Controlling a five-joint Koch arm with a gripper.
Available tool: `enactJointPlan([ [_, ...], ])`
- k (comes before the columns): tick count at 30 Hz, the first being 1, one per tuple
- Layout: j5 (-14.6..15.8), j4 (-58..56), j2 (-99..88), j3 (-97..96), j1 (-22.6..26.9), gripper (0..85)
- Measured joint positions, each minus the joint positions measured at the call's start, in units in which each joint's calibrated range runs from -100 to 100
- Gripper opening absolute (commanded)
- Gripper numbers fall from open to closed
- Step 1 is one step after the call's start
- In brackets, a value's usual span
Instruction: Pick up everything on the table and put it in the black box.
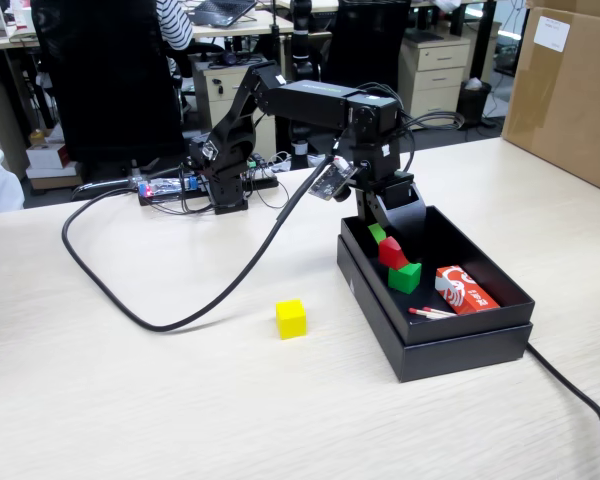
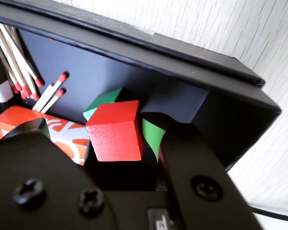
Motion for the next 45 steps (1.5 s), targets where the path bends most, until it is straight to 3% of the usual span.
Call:
enactJointPlan([
  [9, -0.5, 0.0, -15.0, -1.9, -1.9, 40.6],
  [17, -3.4, -0.2, -25.9, -3.2, -6.6, 40.6],
  [20, -4.6, -0.2, -26.7, -7.1, -9.3, 45.1],
  [29, -7.2, 0.0, -23.7, -15.3, -14.9, 46.5],
  [45, -7.7, 0.0, -4.0, -9.8, -15.2, 46.3],
])
